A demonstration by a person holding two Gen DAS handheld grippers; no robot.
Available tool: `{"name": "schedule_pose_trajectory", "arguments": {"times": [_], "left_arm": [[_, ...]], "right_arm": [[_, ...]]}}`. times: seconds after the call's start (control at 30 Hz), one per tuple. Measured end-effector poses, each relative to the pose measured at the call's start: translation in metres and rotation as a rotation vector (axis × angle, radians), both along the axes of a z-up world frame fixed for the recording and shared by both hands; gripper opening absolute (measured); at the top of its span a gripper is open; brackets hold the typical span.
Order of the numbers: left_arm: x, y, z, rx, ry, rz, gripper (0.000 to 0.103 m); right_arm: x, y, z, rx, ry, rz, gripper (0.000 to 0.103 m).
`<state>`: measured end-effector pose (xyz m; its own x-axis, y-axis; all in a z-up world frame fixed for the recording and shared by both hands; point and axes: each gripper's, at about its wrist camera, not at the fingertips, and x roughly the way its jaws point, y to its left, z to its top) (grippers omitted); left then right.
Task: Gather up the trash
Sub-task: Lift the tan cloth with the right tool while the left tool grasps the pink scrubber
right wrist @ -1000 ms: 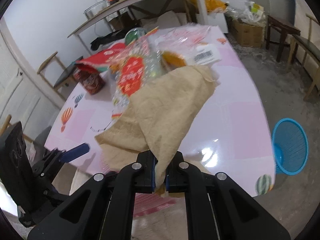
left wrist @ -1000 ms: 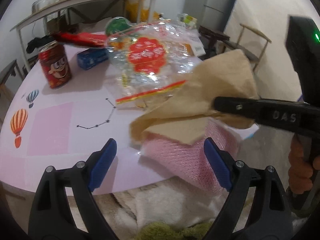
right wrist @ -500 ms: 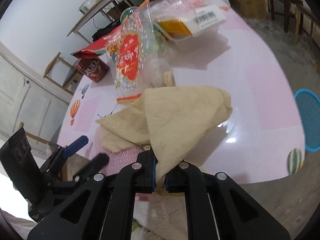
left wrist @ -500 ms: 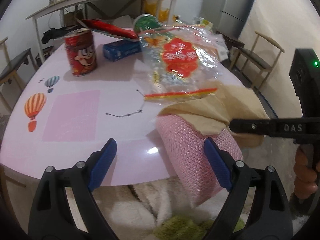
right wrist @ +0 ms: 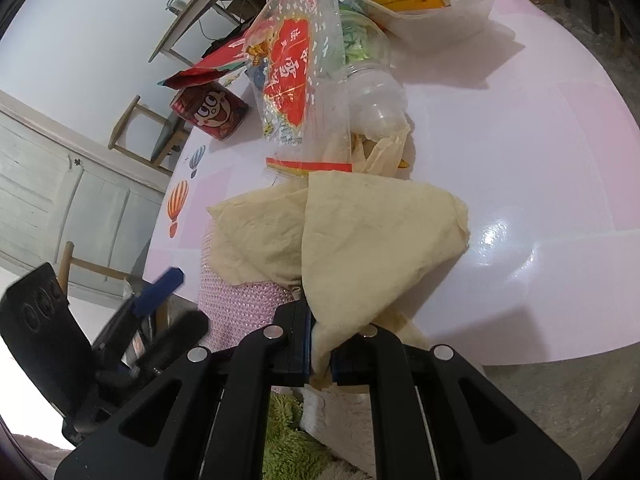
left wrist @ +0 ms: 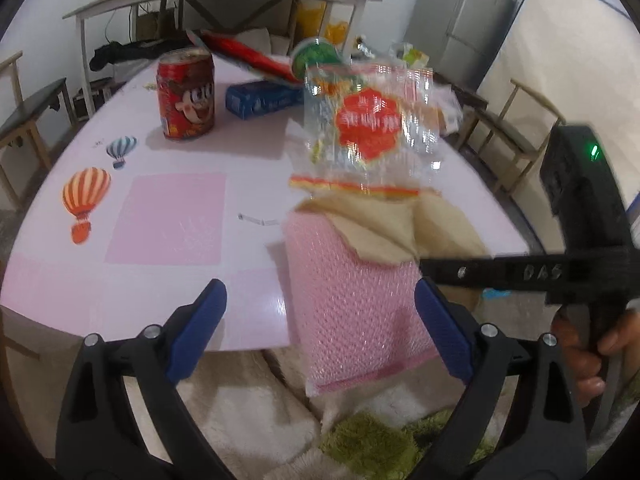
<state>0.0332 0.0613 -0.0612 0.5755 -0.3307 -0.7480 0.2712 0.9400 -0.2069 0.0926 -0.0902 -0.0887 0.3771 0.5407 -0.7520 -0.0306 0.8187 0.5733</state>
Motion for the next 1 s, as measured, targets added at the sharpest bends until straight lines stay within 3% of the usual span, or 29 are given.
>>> {"name": "schedule_pose_trajectory", "arguments": {"times": [0.17,0.23,0.37,0.43,0.6,1.0], "left_arm": [[0.0,-0.01,-0.008,0.01,0.025,-0.011,0.091],[0.001,-0.013,-0.007,0.02,0.02,-0.01,0.091],[0.002,-0.023,-0.007,0.046,0.013,-0.024,0.091],[0.002,-0.027,-0.008,0.051,0.013,-0.031,0.091],[0.002,-0.029,-0.007,0.064,0.001,-0.033,0.091],[0.005,-0.003,-0.006,0.056,-0.011,0.044,0.091]], "right_arm": [[0.0,-0.009,0.01,-0.056,-0.052,-0.023,0.01],[0.002,-0.016,0.012,-0.075,-0.064,-0.045,0.018],[0.005,-0.025,0.016,-0.114,-0.079,-0.071,0.025],[0.005,-0.027,0.02,-0.154,-0.098,-0.086,0.049],[0.004,-0.033,0.036,-0.277,-0.185,-0.122,0.064],[-0.009,-0.056,0.08,-0.439,-0.396,-0.275,0.066]]}}
